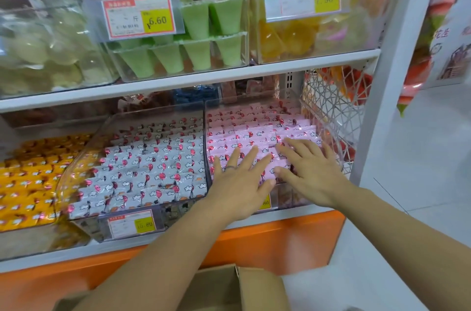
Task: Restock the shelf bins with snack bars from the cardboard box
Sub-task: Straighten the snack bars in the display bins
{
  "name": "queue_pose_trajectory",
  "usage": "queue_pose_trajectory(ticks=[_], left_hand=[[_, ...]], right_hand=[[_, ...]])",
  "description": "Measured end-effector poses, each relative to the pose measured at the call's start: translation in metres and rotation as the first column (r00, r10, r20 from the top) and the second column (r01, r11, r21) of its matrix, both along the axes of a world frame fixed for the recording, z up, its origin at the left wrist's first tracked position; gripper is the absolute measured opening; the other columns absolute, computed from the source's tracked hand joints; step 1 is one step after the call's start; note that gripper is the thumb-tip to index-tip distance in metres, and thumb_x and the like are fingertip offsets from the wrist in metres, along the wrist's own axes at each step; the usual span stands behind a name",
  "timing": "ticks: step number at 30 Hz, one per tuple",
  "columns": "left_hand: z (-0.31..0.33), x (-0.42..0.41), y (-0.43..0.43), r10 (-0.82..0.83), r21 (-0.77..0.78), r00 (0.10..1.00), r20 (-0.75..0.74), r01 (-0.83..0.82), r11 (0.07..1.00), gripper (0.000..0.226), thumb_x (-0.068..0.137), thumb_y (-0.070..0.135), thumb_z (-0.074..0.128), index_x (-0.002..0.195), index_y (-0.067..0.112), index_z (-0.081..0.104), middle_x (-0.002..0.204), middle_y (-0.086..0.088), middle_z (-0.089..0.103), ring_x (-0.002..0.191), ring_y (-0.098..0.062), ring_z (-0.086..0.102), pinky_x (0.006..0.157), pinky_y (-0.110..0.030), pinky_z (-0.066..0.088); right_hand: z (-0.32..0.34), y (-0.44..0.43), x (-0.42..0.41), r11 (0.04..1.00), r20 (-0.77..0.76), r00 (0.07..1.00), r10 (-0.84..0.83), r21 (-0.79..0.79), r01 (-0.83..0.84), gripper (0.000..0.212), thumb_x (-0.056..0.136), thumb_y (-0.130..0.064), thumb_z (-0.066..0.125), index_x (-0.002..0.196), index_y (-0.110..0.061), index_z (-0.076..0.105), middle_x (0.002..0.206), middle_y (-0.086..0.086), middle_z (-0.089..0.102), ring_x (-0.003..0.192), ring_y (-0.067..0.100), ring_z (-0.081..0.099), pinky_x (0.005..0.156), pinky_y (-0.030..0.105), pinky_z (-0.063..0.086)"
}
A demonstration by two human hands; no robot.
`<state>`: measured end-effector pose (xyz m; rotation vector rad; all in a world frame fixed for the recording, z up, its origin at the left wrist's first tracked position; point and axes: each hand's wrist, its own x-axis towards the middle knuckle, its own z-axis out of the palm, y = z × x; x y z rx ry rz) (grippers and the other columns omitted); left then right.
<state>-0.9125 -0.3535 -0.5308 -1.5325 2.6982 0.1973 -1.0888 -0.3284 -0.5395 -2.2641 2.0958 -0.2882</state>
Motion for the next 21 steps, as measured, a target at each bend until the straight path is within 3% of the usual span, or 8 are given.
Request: queue_pose_trajectory(ticks=[3, 6, 8, 11, 16, 19, 21], left_hand=[[-0.002, 0.002, -0.001, -0.012, -0.048, 1.000, -0.007, 0.012, 0.999, 0.057, 0.098, 0.056, 0.018, 0.149, 0.042, -0.003, 0.158, 0.014, -0.013, 0.146, -0.022, -0.015, 0.112, -0.057, -0.012], [-0.006, 0.001, -0.001, -0.015, -0.082, 1.000, 0.006, 0.016, 0.997, 0.057, 0.098, 0.056, 0.016, 0.149, 0.041, -0.004, 0.159, 0.012, -0.013, 0.146, -0.022, -0.015, 0.111, -0.058, -0.012], [-0.008, 0.001, -0.003, -0.013, -0.089, 1.000, 0.003, 0.013, 0.996, 0.057, 0.098, 0.056, 0.016, 0.149, 0.040, -0.004, 0.159, 0.013, -0.012, 0.146, -0.022, -0.014, 0.112, -0.058, -0.012], [-0.009, 0.001, -0.003, -0.005, -0.082, 1.000, -0.002, 0.005, 0.997, 0.059, 0.098, 0.056, 0.017, 0.150, 0.037, -0.002, 0.159, 0.013, -0.011, 0.146, -0.022, -0.013, 0.112, -0.058, -0.011], [-0.003, 0.001, 0.000, -0.015, -0.101, 1.000, 0.013, 0.016, 0.995, 0.059, 0.099, 0.055, 0.016, 0.150, 0.037, -0.007, 0.158, 0.010, -0.018, 0.145, -0.024, -0.019, 0.112, -0.059, -0.015], [-0.017, 0.009, 0.012, -0.054, -0.273, 0.999, -0.005, 0.050, 0.961, 0.059, 0.100, 0.053, 0.015, 0.147, 0.035, -0.015, 0.158, 0.002, -0.021, 0.143, -0.030, -0.021, 0.111, -0.061, -0.012], [-0.037, 0.016, 0.022, -0.111, -0.453, 0.994, -0.009, 0.095, 0.886, 0.063, 0.095, 0.052, 0.022, 0.151, 0.028, 0.005, 0.160, -0.007, 0.006, 0.145, -0.037, 0.004, 0.111, -0.067, 0.010]], right_hand=[[0.005, -0.010, 0.002, 0.999, -0.041, 0.999, 0.001, -0.053, -0.004, 0.091, 0.069, -0.073, -0.009, 0.142, -0.039, 0.032, 0.157, -0.012, 0.011, 0.143, 0.016, 0.004, 0.113, 0.057, -0.006], [0.011, -0.019, 0.005, 0.999, -0.127, 0.992, 0.027, -0.029, -0.031, 0.085, 0.077, -0.071, -0.007, 0.141, -0.037, 0.038, 0.158, -0.011, 0.009, 0.145, 0.017, 0.003, 0.113, 0.058, -0.008], [0.012, -0.025, 0.006, 0.999, -0.124, 0.992, 0.026, 0.026, -0.023, 0.070, 0.090, -0.068, 0.004, 0.144, -0.033, 0.033, 0.159, -0.010, 0.002, 0.146, 0.017, 0.000, 0.113, 0.058, -0.009], [0.013, -0.026, 0.008, 0.996, -0.118, 0.993, 0.015, 0.091, -0.005, 0.066, 0.093, -0.063, 0.009, 0.149, -0.030, 0.022, 0.160, -0.008, -0.003, 0.146, 0.017, -0.001, 0.114, 0.057, -0.009], [0.008, 0.000, 0.002, 0.999, -0.081, 0.996, -0.032, -0.006, 0.032, 0.070, 0.090, -0.067, 0.004, 0.151, -0.032, 0.008, 0.160, -0.007, -0.001, 0.147, 0.018, -0.003, 0.115, 0.053, -0.007], [-0.005, 0.035, -0.003, 0.999, -0.137, 0.990, -0.025, -0.042, 0.019, 0.090, 0.072, -0.073, -0.019, 0.151, -0.032, -0.002, 0.160, -0.003, -0.003, 0.147, 0.024, -0.003, 0.116, 0.052, -0.003], [-0.017, 0.048, -0.005, 0.998, -0.106, 0.994, 0.000, -0.070, -0.008, 0.090, 0.075, -0.074, -0.022, 0.150, -0.030, 0.003, 0.159, -0.001, 0.004, 0.147, 0.029, 0.005, 0.115, 0.053, 0.001]])
